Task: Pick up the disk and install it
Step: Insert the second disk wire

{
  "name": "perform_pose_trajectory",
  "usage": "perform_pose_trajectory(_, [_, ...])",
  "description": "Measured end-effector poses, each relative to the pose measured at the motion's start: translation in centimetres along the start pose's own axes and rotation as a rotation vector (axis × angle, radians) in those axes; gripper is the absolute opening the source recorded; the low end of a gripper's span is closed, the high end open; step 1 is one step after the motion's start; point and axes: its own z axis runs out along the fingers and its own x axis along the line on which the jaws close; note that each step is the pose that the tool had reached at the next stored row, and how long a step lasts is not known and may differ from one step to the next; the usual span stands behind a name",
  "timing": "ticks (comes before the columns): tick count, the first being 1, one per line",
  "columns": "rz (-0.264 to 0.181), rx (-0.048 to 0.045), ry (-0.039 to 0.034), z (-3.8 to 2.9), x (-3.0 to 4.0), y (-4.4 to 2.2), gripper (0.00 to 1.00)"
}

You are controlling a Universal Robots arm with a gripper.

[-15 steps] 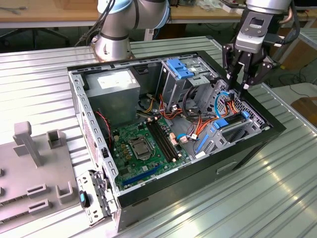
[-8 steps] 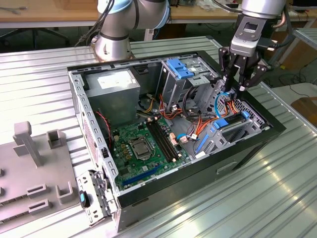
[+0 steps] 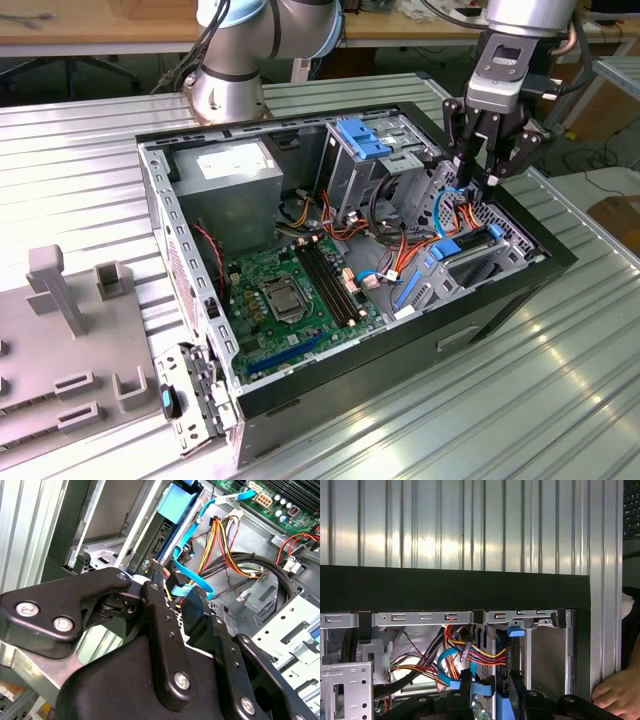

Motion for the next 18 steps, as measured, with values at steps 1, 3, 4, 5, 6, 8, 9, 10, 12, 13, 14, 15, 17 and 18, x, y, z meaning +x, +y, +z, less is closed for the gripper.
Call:
perform_pose_trajectory(1, [0.000,0.0000,0.0001,0.01,0.00,0.00,0.42])
perform_pose_trajectory(3, [0.000,0.0000,0.0001,0.04,0.01,0.00,0.34])
perform_pose_trajectory(4, [0.000,0.0000,0.0001,0.06,0.02,0.00,0.34])
perform_pose_trajectory(5, [0.000,0.0000,0.0002,0.07,0.02,0.00,0.27])
perform_pose_trajectory(6, [0.000,0.0000,0.0002,0.08,0.02,0.00,0.27])
perform_pose_trajectory(8, [0.000,-0.0001,0.0000,0.15,0.04,0.00,0.27])
perform_pose_trajectory(9, [0.000,-0.0001,0.0000,0.16,0.05,0.00,0.27])
perform_pose_trajectory(10, [0.000,-0.0001,0.0000,0.18,0.05,0.00,0.27])
perform_pose_trajectory(12, [0.000,-0.0003,-0.0018,0.22,0.06,0.00,0.19])
perform_pose_trajectory(13, [0.000,-0.0004,-0.0023,0.23,0.07,0.00,0.17])
perform_pose_trajectory(14, [0.000,-0.0003,-0.0028,0.24,0.07,0.00,0.17])
perform_pose_trajectory(15, [0.000,-0.0004,-0.0031,0.25,0.07,0.00,0.17])
perform_pose_trajectory(17, [0.000,-0.0004,-0.0036,0.27,0.07,0.00,0.17])
perform_pose_trajectory(18, [0.000,-0.0004,-0.0036,0.29,0.07,0.00,0.17])
